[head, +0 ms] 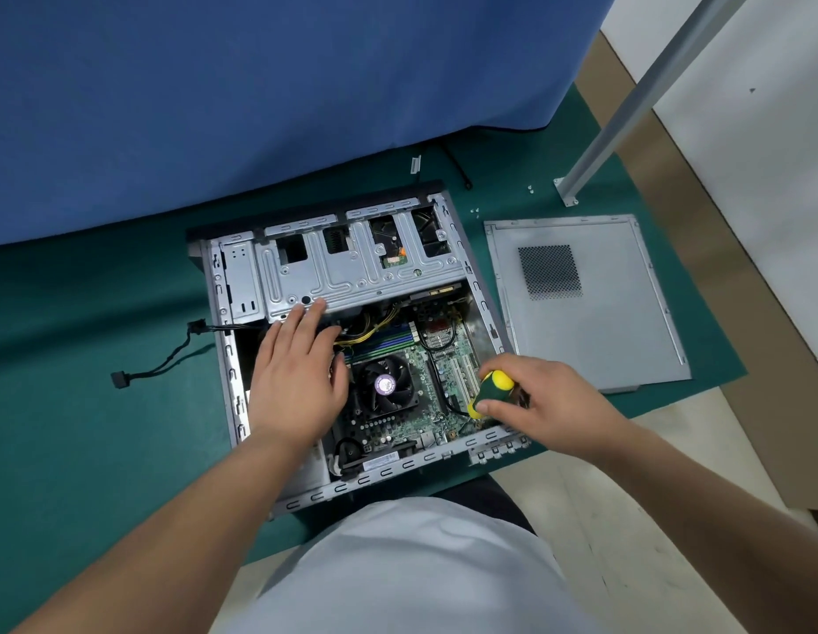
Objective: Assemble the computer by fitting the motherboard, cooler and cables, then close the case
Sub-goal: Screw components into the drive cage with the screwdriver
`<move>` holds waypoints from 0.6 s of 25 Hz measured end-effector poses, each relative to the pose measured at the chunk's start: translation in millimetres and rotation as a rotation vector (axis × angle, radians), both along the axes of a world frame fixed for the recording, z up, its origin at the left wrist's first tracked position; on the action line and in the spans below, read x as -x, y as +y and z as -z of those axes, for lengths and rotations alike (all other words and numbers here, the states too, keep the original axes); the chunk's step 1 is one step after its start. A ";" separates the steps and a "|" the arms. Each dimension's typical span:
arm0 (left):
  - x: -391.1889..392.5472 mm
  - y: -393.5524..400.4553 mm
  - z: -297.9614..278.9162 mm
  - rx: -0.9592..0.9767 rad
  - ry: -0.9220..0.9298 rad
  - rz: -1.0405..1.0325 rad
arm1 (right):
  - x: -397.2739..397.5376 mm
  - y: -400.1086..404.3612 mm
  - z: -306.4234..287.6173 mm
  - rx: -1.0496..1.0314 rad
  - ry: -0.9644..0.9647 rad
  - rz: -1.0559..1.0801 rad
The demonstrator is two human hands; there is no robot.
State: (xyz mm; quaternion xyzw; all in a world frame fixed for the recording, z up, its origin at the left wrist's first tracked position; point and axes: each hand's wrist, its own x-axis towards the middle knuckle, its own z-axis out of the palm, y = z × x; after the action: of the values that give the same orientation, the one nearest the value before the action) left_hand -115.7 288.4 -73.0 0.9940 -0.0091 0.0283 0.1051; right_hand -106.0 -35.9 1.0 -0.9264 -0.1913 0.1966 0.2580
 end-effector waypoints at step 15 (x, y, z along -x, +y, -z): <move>-0.7 -1.8 -2.5 0.035 -0.032 -0.014 | 13.7 -1.2 17.2 0.003 -0.015 0.059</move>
State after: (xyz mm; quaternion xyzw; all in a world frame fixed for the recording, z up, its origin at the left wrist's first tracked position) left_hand -115.0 286.6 -70.6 0.9915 -0.0034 0.0449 0.1219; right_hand -119.8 -37.1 -16.2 -0.9335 -0.1654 0.1823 0.2607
